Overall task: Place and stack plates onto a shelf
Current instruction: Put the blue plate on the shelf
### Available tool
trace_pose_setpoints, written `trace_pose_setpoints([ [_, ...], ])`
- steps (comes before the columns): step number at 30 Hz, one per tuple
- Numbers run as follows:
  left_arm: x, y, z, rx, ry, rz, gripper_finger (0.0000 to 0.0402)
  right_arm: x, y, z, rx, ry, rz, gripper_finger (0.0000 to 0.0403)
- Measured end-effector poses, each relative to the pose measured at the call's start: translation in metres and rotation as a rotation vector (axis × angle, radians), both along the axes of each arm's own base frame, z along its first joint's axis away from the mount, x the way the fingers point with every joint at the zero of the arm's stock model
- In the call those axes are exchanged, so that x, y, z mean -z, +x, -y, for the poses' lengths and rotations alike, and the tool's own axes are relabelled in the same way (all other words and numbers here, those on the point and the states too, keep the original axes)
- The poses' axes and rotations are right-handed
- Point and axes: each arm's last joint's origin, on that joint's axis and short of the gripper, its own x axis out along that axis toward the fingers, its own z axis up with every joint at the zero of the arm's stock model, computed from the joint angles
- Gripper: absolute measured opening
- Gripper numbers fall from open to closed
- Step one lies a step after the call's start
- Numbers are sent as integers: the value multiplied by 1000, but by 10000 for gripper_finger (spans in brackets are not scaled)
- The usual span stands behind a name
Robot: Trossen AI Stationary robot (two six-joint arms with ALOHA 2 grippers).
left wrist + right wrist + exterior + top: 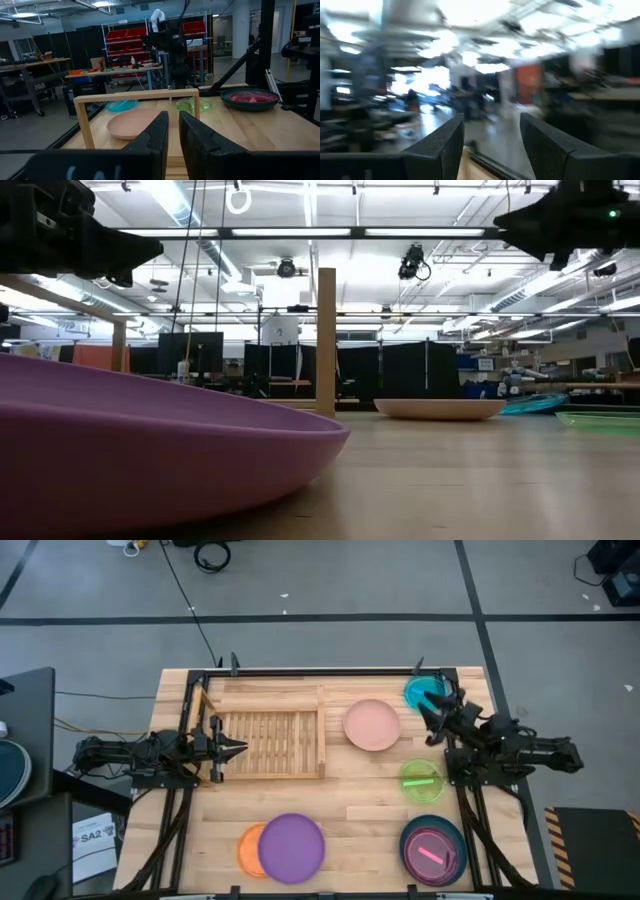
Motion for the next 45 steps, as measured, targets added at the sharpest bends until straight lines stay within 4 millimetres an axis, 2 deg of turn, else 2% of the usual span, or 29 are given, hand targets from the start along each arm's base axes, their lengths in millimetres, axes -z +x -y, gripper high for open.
trace_pose_setpoints([
  [7, 0, 0, 0, 0, 0, 0, 50, -40, 5, 14, 232, 239, -208, 187],
  [12, 0, 0, 0, 0, 0, 0, 50, -70, 15, 33, 383, 396, -312, 185],
  [18, 0, 0, 0, 0, 0, 0, 50, -97, 28, 73, 505, 545, -455, 185],
  [23, 0, 0, 0, 0, 0, 0, 50, -107, 26, 116, 596, 752, -571, 185],
  [26, 0, 0, 0, 0, 0, -3, 50, -112, 30, 129, 534, 842, -649, 185],
  [33, 1, 1, 0, 0, 0, -11, 50, -107, 39, 164, 509, 978, -706, 185],
  [40, 1, 0, 0, 0, 0, -10, 50, -73, 47, 192, 485, 1141, -824, 185],
  [45, 1, 0, 0, 0, 0, -10, 50, -48, 54, 200, 435, 1279, -937, 183],
])
